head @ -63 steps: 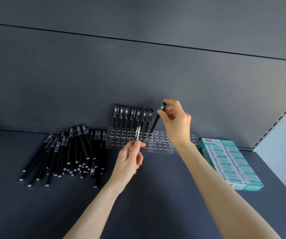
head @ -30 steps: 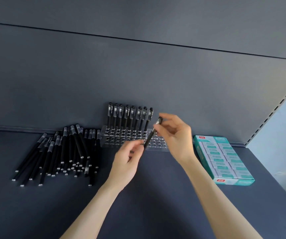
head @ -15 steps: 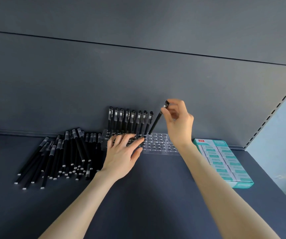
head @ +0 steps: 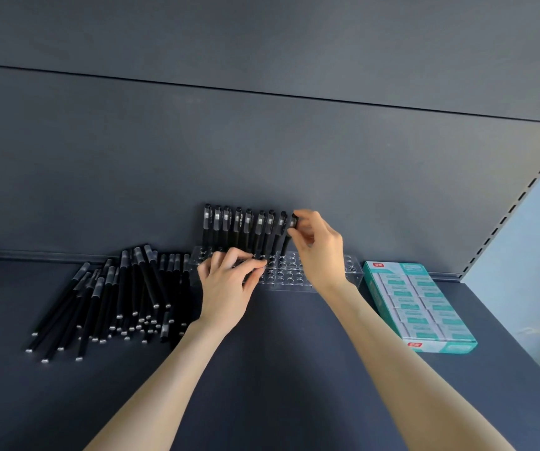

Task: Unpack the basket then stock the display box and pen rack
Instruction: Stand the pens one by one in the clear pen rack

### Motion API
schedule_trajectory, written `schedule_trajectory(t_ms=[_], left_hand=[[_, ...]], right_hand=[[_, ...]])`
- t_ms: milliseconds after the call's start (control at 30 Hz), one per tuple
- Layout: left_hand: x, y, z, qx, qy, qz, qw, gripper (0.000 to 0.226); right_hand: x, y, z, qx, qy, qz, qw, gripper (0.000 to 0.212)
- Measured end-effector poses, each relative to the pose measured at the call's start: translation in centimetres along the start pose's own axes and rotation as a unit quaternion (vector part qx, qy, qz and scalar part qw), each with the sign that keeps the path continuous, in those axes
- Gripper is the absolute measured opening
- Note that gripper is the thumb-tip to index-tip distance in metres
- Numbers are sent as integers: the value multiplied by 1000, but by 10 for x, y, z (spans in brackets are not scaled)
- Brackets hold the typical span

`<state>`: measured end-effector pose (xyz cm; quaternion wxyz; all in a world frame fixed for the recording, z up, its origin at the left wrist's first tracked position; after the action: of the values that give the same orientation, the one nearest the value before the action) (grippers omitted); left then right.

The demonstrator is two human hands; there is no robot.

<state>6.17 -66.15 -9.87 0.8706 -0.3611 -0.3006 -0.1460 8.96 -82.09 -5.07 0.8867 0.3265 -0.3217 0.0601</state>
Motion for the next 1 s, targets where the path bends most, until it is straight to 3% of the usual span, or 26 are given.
schedule_trajectory(t_ms=[300,467,700,867,1000], left_hand=[[2,-4,6,-11,79,46,996,23],[-11,-7,40,-54,7,81,995,14],[-50,30,120,-20,-73,175,982,10],[-62,80,158,83,-56,301,948,33],[-62,121,180,97,6,356,929,57]], right_hand=[[-10,8,18,-7,-2,-4,1000,27],[-33,33,24,37,-15,23,999,12],[-67,78,-30,71,110,14,991,8],[-84,119,-79,56,183,22,981,7],[-87,144,-115,-27,202,-11,979,24]])
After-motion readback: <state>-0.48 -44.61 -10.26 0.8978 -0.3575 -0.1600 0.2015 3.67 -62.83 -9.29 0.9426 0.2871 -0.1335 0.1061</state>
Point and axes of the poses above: each hand's wrist, its own x-axis towards the middle knuckle, its own z-axis out of the back of the hand, y = z × x, the point moved 4 cm from there along x, towards the middle knuckle, and after that the axes turned 11 degrees about -x, right-handed, at the moved point
